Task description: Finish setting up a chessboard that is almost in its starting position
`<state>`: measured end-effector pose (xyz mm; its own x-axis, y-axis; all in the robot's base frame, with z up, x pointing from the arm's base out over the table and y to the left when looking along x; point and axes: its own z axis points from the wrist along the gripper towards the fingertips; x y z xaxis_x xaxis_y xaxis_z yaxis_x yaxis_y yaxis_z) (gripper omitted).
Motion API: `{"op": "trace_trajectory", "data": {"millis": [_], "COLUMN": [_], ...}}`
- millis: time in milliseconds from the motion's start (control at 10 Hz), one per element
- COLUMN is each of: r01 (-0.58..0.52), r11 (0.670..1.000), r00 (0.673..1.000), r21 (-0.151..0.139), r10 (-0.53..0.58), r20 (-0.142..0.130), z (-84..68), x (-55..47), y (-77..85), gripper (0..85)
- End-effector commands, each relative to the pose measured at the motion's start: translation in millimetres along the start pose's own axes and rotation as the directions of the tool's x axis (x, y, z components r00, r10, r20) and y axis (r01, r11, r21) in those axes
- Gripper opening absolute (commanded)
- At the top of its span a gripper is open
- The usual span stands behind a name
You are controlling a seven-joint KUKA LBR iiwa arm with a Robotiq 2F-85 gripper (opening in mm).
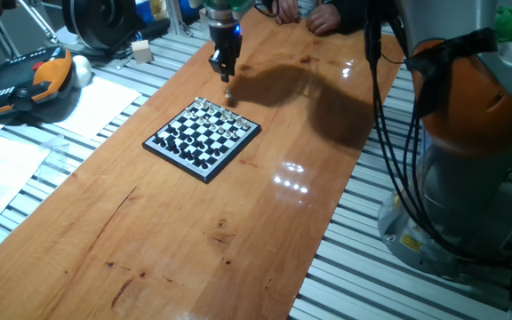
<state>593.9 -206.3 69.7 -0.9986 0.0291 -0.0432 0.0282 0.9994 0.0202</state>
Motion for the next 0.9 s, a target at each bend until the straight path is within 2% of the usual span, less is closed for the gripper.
{"op": "trace_trajectory", "data": {"millis": [0, 600, 800], "r01": [-0.005, -0.009, 0.002], "r11": [1.0, 1.0, 1.0], "r00": [1.0, 1.0, 1.0], "r21": [0.005, 0.015, 0.027], "r10": [0.005, 0.009, -0.003], "r20": [0.007, 0.019, 0.025], "z": [3.5, 16.6, 17.9], "x": [1.2, 1.8, 2.8], "y": [3.2, 9.3, 8.7], "gripper": [34.0, 34.0, 34.0]}}
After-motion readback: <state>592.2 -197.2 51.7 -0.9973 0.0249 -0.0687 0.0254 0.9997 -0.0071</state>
